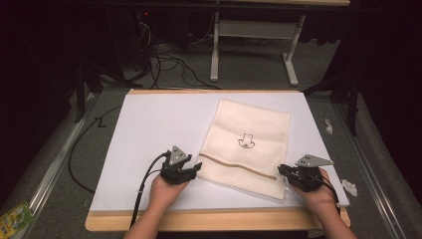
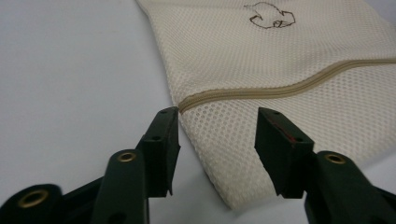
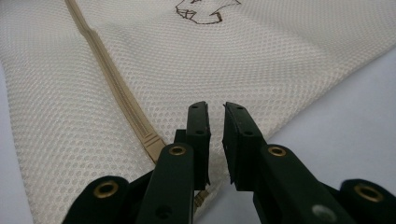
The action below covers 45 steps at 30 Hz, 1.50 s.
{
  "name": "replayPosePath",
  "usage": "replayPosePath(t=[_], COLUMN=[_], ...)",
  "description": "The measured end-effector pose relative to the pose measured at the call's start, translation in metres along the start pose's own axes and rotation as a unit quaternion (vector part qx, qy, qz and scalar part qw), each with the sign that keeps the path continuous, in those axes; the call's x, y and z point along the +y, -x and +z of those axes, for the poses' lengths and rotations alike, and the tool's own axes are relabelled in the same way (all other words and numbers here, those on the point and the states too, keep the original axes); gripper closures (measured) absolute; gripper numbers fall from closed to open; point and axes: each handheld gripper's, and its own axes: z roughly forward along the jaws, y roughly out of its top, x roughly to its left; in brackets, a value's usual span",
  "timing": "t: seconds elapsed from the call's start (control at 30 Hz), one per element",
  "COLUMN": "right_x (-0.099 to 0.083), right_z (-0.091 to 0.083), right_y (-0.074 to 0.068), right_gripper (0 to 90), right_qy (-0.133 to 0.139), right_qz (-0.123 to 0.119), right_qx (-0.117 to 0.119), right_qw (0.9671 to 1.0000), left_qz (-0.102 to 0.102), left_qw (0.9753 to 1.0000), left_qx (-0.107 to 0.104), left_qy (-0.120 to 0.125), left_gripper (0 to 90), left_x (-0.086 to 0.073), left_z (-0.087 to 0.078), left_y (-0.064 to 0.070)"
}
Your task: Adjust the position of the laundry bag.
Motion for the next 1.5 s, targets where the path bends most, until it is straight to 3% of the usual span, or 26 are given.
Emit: replayPosePath(t=[0.1,0.13,0.2,0.27,0.3,0.5,0.6,0.63,0.7,0.73,0.77,0.87,0.9,1.03,1.23,1.3,1.37,1.43,1.47,1.5], right_x=[-0.002,-0.002,-0.004,-0.004,-0.004,-0.004,-0.004,-0.004,-0.004,-0.004,-0.004,-0.004,-0.004,-0.004,-0.005,-0.005,-0.005,-0.006,-0.006,-0.006], right_z=[-0.003,-0.003,-0.004,-0.006,-0.006,-0.010,-0.011,-0.011,-0.011,-0.010,-0.010,-0.010,-0.010,-0.010,-0.013,-0.013,-0.014,-0.016,-0.016,-0.017], right_y=[0.000,0.000,0.002,0.003,0.003,0.004,0.006,0.007,0.008,0.008,0.008,0.007,0.007,0.007,0.008,0.009,0.010,0.012,0.014,0.014], right_gripper=[79.8,79.6,78.5,78.1,78.1,77.5,77.4,77.4,77.2,77.0,76.7,76.4,76.3,76.3,76.3,76.3,76.3,76.3,76.3,76.3], right_qy=[0.001,0.000,0.001,0.003,0.003,0.012,0.013,0.013,0.012,0.013,0.012,0.013,0.011,0.012,0.015,0.017,0.020,0.023,0.023,0.024], right_qz=[-0.003,-0.005,-0.004,0.001,0.001,0.005,0.005,0.007,0.008,0.005,0.006,0.005,0.004,0.005,0.006,0.008,0.011,0.015,0.013,0.018], right_qx=[-0.007,-0.010,-0.013,-0.014,-0.014,-0.019,-0.019,-0.020,-0.020,-0.020,-0.020,-0.020,-0.021,-0.023,-0.025,-0.025,-0.025,-0.026,-0.027,-0.026], right_qw=[1.0000,0.9999,0.9999,0.9999,0.9999,0.9997,0.9997,0.9997,0.9997,0.9997,0.9997,0.9997,0.9997,0.9997,0.9996,0.9995,0.9994,0.9993,0.9993,0.9992], left_qz=[-0.008,-0.017,-0.010,0.012,0.012,0.025,0.008,-0.007,-0.009,-0.011,-0.013,-0.001,0.009,0.018,0.033,0.044,0.072,0.098,0.115,0.115], left_qw=[0.9998,0.9989,0.9986,0.9983,0.9983,0.9977,0.9986,0.9990,0.9990,0.9982,0.9978,0.9979,0.9982,0.9981,0.9972,0.9965,0.9942,0.9899,0.9845,0.9845], left_qx=[-0.008,-0.034,-0.036,-0.017,-0.017,-0.010,0.011,0.014,0.019,0.029,0.029,0.030,0.021,0.019,0.028,0.020,0.003,-0.029,-0.065,-0.065], left_qy=[-0.017,-0.027,-0.039,-0.054,-0.054,-0.061,-0.052,-0.041,-0.040,-0.050,-0.058,-0.057,-0.055,-0.056,-0.061,-0.068,-0.080,-0.099,-0.115,-0.115], left_gripper=[60.9,63.7,75.5,86.1,90.0,90.0,90.0,71.5,51.0,44.4,43.5,46.9,65.6,84.7,86.0,85.9,85.9,85.8,85.7,85.3], left_x=[0.001,0.002,0.001,0.001,0.001,-0.001,-0.001,0.000,0.000,0.000,0.000,0.000,-0.001,-0.001,-0.004,-0.007,-0.011,-0.014,-0.014,-0.014], left_z=[0.011,0.019,0.023,0.024,0.024,0.022,0.021,0.022,0.022,0.025,0.026,0.026,0.025,0.024,0.018,0.012,0.003,-0.006,-0.012,-0.012], left_y=[0.000,0.001,0.004,0.010,0.010,0.015,0.013,0.012,0.012,0.012,0.012,0.014,0.015,0.016,0.023,0.026,0.032,0.038,0.045,0.045])
